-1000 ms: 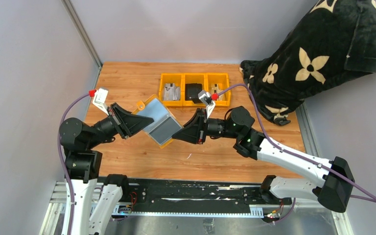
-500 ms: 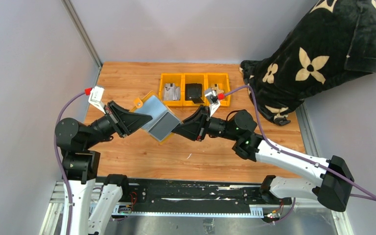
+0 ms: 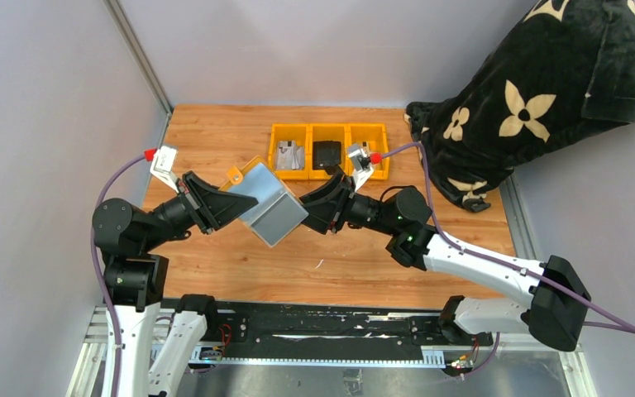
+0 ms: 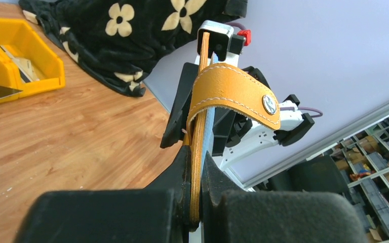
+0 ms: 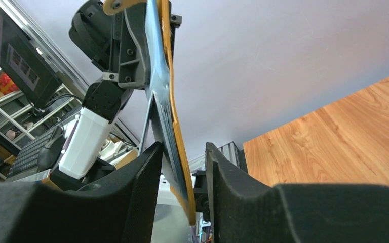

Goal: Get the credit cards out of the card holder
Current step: Open the card holder at the center of the board, then remove the credit card from the card holder.

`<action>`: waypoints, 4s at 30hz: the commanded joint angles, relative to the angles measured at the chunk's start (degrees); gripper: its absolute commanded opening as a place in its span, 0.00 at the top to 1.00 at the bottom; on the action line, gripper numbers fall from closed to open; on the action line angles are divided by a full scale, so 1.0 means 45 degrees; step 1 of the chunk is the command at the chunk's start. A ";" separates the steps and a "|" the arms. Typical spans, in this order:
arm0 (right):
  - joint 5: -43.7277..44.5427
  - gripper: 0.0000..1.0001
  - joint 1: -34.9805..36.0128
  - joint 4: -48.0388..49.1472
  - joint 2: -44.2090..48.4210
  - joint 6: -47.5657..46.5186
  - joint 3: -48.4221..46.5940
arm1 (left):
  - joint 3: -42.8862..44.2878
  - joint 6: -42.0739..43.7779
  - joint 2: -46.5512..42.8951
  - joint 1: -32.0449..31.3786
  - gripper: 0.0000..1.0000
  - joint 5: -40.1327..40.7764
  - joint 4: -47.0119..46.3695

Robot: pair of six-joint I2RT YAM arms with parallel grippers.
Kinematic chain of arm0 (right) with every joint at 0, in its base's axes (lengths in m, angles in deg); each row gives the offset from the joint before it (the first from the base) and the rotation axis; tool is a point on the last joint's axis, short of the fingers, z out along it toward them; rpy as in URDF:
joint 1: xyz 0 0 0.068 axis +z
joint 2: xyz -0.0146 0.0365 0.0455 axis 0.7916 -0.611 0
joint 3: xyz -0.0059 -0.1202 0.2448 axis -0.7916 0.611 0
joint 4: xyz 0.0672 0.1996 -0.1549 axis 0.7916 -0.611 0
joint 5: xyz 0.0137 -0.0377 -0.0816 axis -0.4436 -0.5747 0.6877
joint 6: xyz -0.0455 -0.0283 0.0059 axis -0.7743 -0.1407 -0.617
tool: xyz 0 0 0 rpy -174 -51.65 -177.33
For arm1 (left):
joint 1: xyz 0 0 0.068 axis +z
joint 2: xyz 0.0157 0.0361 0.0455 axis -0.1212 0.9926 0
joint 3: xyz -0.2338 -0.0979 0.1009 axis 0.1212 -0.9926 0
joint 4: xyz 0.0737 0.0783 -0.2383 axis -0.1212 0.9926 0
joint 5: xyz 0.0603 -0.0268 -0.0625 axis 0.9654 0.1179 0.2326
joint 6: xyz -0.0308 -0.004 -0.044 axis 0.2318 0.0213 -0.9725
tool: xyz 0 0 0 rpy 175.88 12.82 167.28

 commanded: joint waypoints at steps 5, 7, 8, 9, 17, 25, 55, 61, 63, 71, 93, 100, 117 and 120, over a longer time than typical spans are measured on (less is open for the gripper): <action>-0.0119 0.52 0.0189 0.1129 -0.0089 0.0590 -0.0482 | -0.0214 0.0145 0.0004 -0.0061 1.00 -0.0267 0.0142; -0.0357 0.51 0.0230 0.1070 -0.0251 0.0601 -0.0672 | -0.0310 0.0164 0.0021 -0.0050 1.00 -0.0289 0.0099; -0.0493 0.50 0.0238 0.1033 -0.0347 0.0627 -0.0795 | -0.0359 0.0181 0.0016 -0.0050 1.00 -0.0314 0.0077; -0.0607 0.49 0.0253 0.1014 -0.0457 0.0647 -0.0969 | -0.0384 0.0203 0.0007 -0.0050 1.00 -0.0316 0.0080; -0.0854 0.49 0.0258 0.0945 -0.1199 0.0943 -0.1755 | -0.0532 0.0383 -0.0196 -0.0057 1.00 -0.0647 0.0170; -0.1049 0.70 0.0258 0.1017 -0.1469 0.1411 -0.1906 | -0.0523 0.0551 -0.0286 -0.0050 1.00 -0.0755 0.0259; -0.2473 1.00 0.0219 -0.0850 -0.0905 0.1617 -0.1920 | -0.0337 0.3049 -0.0957 -0.0050 0.39 -0.0397 0.2517; -0.2983 1.00 0.0219 -0.1109 -0.1012 0.1587 -0.2114 | -0.0667 0.3067 -0.1204 -0.0050 0.58 -0.0362 0.2677; -0.3173 1.00 0.0219 -0.1148 -0.1060 0.1568 -0.2163 | -0.0862 0.2585 -0.1194 -0.0050 0.66 -0.0813 0.1952; -0.3252 0.75 -0.0212 -0.2225 -0.0724 0.1302 -0.2274 | -0.1230 0.1295 -0.1159 -0.0050 0.98 -0.0653 0.0715; -0.3181 0.44 -0.0118 -0.5389 -0.0952 0.1351 -0.3903 | -0.1186 0.1259 -0.0192 -0.0050 1.00 0.1197 0.0376; -0.3423 0.47 -0.0113 -0.4072 -0.2058 0.2462 -0.3484 | -0.1299 0.0387 -0.0171 -0.0050 1.00 0.0536 -0.0401; -0.2855 0.85 -0.0132 0.3144 -0.4204 0.6724 -0.2809 | -0.1381 -0.0479 -0.0365 -0.0050 1.00 -0.0081 -0.0644; -0.2892 0.94 -0.0132 0.4173 -0.4236 0.7244 -0.2473 | -0.1406 -0.0472 -0.0365 -0.0050 1.00 -0.0044 -0.0639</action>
